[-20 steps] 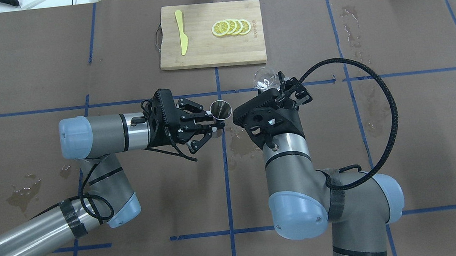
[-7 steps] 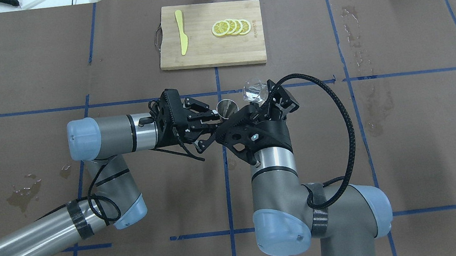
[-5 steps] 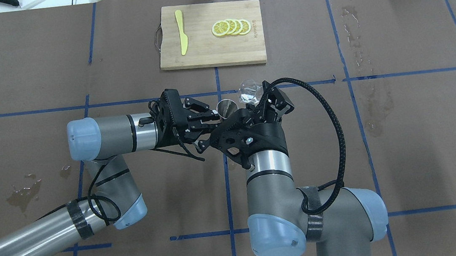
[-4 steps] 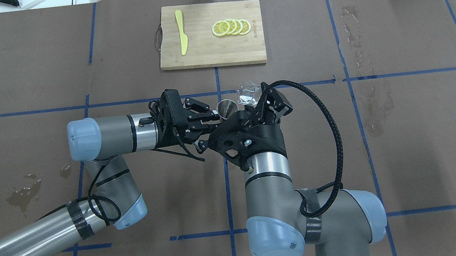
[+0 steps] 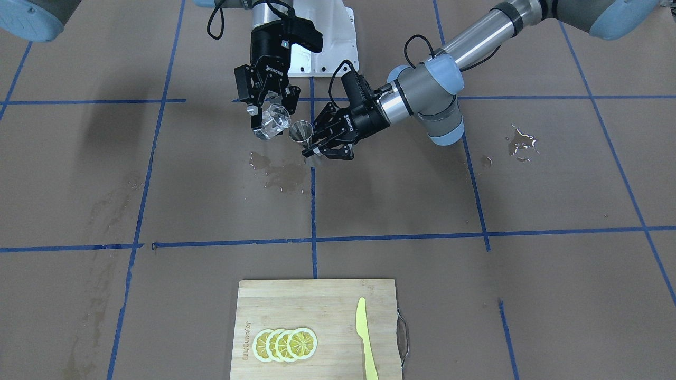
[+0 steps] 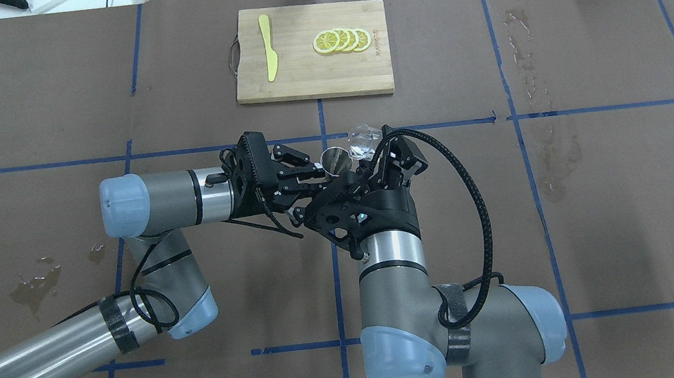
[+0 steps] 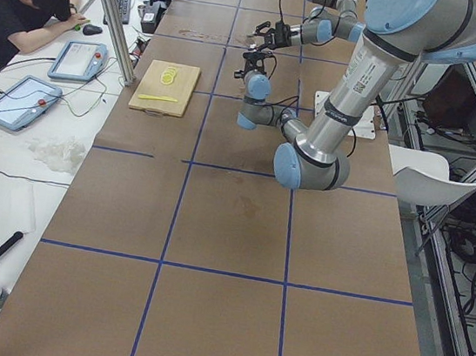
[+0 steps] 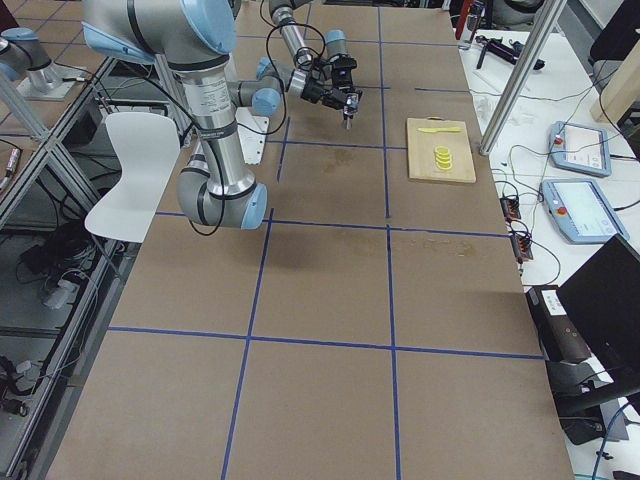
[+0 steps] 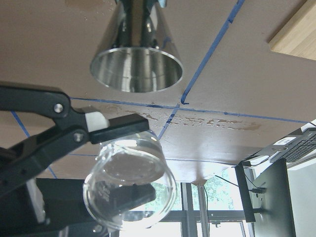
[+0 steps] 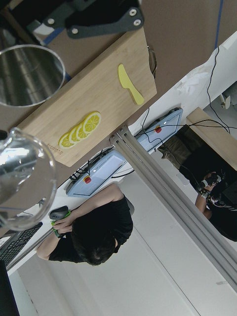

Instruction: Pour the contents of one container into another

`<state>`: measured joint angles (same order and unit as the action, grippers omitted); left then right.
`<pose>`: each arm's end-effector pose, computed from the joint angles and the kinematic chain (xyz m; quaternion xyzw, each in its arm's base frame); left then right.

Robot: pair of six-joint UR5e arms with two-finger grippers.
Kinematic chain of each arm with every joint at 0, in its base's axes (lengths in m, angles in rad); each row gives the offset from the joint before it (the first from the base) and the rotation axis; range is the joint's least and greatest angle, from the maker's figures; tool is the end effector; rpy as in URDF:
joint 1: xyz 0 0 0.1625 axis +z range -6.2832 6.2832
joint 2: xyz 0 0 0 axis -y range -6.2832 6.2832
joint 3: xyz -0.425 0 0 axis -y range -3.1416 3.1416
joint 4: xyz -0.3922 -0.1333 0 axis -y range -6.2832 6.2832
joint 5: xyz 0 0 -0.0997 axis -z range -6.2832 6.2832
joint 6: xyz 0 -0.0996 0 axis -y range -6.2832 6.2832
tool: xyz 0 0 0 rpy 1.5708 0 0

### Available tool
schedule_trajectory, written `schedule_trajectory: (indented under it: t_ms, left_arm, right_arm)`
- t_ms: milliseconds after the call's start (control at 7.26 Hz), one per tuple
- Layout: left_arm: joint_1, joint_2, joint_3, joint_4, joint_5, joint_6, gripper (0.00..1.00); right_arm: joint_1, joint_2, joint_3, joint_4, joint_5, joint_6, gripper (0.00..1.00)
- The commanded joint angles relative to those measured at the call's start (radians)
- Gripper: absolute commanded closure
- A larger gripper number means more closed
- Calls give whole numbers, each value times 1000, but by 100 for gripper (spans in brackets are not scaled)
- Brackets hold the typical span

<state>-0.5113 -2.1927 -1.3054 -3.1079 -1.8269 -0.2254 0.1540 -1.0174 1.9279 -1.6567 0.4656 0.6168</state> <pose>0.5357 -0.4245 0.2459 0.5997 0.5420 0.3295 0.4878 -0.5237 -0.3062 0.1715 0.5884 -0.0371 -0.1099 0.8002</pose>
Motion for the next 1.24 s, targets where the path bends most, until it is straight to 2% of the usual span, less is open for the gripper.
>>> schedule_trajectory:
  t_ms: [0,413,551,1101]
  left_arm:
    - [0,-1,0,0,0,0,100]
    - [0,1,0,0,0,0,100]
    - [0,1,0,0,0,0,100]
    - [0,-1,0,0,-2,0,100]
  right_arm:
    - [-1,6,-6,-20,-10,-14,100]
    - [-1,54,-23,-112,-24,-46,100]
    - [-1,56,-30,-115,-47,-119,100]
    - [1,59,-38,-124,-65,-182,100]
